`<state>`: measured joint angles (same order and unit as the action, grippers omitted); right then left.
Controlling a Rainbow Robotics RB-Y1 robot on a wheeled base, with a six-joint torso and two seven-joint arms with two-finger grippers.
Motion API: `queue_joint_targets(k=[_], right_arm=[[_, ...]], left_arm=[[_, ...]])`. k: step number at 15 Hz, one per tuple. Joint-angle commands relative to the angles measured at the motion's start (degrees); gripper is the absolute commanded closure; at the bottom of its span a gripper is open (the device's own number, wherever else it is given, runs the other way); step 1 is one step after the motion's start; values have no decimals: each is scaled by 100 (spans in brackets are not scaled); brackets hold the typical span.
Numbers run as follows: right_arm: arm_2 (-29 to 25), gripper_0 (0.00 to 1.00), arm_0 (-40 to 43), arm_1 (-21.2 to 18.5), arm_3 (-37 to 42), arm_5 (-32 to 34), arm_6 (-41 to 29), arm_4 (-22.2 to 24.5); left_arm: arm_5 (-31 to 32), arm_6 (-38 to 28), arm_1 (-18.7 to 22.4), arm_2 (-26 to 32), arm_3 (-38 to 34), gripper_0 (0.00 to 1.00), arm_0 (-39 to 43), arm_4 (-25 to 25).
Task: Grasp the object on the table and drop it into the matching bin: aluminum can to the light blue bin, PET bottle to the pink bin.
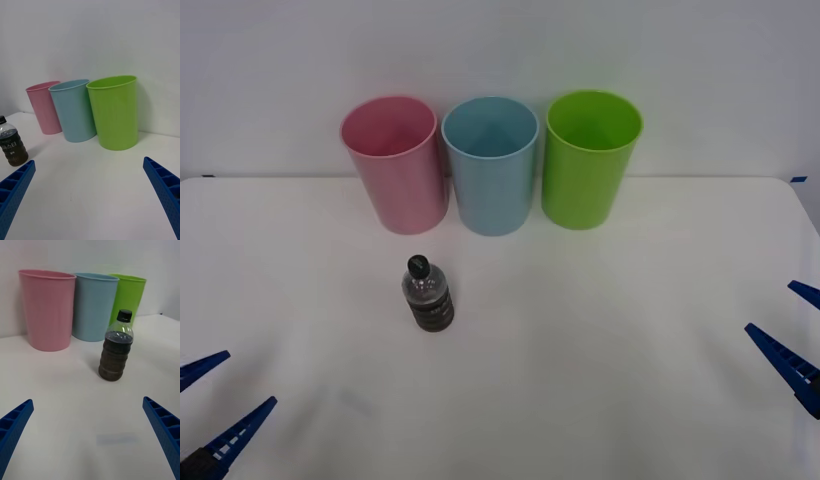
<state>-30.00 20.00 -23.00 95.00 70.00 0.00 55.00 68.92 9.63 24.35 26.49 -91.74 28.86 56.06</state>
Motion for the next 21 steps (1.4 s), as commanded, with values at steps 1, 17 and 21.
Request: queue_joint_targets(k=[1,17,21], right_arm=[[0,0,0,0,0,0,0,0],[0,0,0,0,0,0,0,0],[0,0,0,0,0,0,0,0]], left_arm=[[-204,65,-18,-381,16,0,-126,90],[-1346,197,-932,-1269,200,0,-1101,705],[-1548,153,-1257,-1295,314,0,-1453,1153]])
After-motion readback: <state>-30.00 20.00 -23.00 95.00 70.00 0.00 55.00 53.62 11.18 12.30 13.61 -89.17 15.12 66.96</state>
